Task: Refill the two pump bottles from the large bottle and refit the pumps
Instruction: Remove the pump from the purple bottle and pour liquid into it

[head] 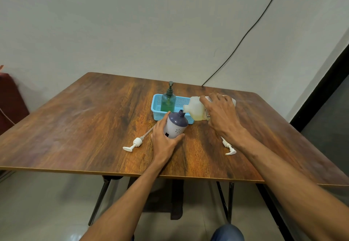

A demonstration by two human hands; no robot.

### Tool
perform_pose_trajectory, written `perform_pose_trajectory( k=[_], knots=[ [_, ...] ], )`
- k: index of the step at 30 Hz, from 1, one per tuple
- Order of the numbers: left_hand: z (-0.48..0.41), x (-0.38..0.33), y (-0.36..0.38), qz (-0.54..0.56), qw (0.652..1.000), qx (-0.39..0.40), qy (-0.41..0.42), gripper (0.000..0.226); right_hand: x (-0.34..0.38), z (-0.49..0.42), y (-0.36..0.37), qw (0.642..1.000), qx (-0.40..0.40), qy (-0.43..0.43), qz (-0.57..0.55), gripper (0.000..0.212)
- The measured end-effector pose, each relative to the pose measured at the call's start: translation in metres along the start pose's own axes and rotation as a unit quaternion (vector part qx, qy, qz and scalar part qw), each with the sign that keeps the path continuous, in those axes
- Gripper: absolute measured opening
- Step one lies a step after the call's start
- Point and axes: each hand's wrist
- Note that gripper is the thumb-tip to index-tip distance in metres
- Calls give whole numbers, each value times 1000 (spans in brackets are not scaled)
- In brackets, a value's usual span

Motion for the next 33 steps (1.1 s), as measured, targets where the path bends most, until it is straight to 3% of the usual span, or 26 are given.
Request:
perform_pose_trajectory(
  k=[33],
  knots=[
    [1, -4, -1, 2, 1000, 6, -6, 90, -1, 2, 0, 1000, 3, -1, -12, 75]
  ],
)
Point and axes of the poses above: each hand's wrist, its own z-axis away from the middle knuckle, its own y-axis out of the palm, x = y × z, and after that the axes turned 6 degrees about -z, right-handed
